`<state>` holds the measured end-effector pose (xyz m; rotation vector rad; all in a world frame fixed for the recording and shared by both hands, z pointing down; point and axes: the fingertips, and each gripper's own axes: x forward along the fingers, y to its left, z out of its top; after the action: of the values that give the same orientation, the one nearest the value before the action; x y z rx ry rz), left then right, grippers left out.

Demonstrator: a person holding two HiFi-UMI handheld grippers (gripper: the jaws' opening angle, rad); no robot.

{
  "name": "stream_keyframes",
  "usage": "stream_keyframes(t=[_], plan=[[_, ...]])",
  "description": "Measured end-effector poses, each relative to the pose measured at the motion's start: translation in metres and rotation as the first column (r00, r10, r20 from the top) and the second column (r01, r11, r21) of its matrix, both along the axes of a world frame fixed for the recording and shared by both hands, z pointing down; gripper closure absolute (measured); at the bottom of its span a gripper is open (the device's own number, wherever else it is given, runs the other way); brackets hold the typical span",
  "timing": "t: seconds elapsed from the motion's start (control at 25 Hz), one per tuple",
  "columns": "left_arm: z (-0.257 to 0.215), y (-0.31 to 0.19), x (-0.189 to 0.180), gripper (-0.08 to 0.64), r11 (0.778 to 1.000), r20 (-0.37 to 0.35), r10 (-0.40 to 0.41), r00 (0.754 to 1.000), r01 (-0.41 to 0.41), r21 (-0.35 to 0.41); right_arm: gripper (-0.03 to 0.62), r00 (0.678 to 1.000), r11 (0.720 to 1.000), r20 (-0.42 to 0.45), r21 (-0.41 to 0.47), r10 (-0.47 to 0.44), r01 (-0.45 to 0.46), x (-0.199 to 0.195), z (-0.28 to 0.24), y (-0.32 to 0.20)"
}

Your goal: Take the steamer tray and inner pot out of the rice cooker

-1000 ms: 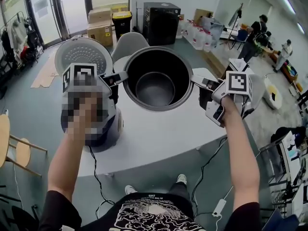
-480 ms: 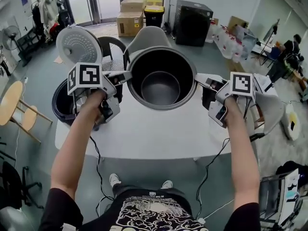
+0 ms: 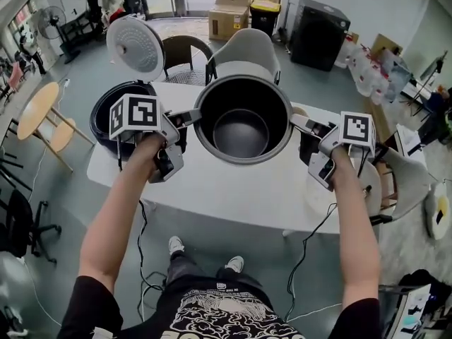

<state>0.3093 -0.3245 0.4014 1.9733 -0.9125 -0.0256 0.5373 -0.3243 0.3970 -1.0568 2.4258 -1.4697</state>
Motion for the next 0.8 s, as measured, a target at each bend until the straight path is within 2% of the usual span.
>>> stream_keyframes(t=[0.32,0.44,0.64,0.8], plan=[[0.014,0.0,-0.004,0.523,0.997,0.037,-0.033,0.999,0.035,-0.074,0.555,1.0,0.996,0.001,-0.088,-0.006,0.006,-0.004,0.019,-0.005],[0.043,-0.006,-0.006,0.522,0.994,0.058,-0.026,0.998,0.031,-0.101,0.555,1.0,0.992,-0.005,-0.125,0.006,-0.006,-0.006,0.047,-0.008],[0.117,-0.016,-0.025,0.52,0.987,0.071,0.0,0.997,0.012,-0.158,0.557,0.999,0.98,-0.005,-0.193,0.042,-0.042,-0.027,0.118,-0.014],[0.142,-0.012,-0.023,0.52,0.98,0.078,0.006,0.997,0.01,-0.201,0.555,0.998,0.97,-0.014,-0.238,0.054,-0.056,-0.026,0.143,-0.012]])
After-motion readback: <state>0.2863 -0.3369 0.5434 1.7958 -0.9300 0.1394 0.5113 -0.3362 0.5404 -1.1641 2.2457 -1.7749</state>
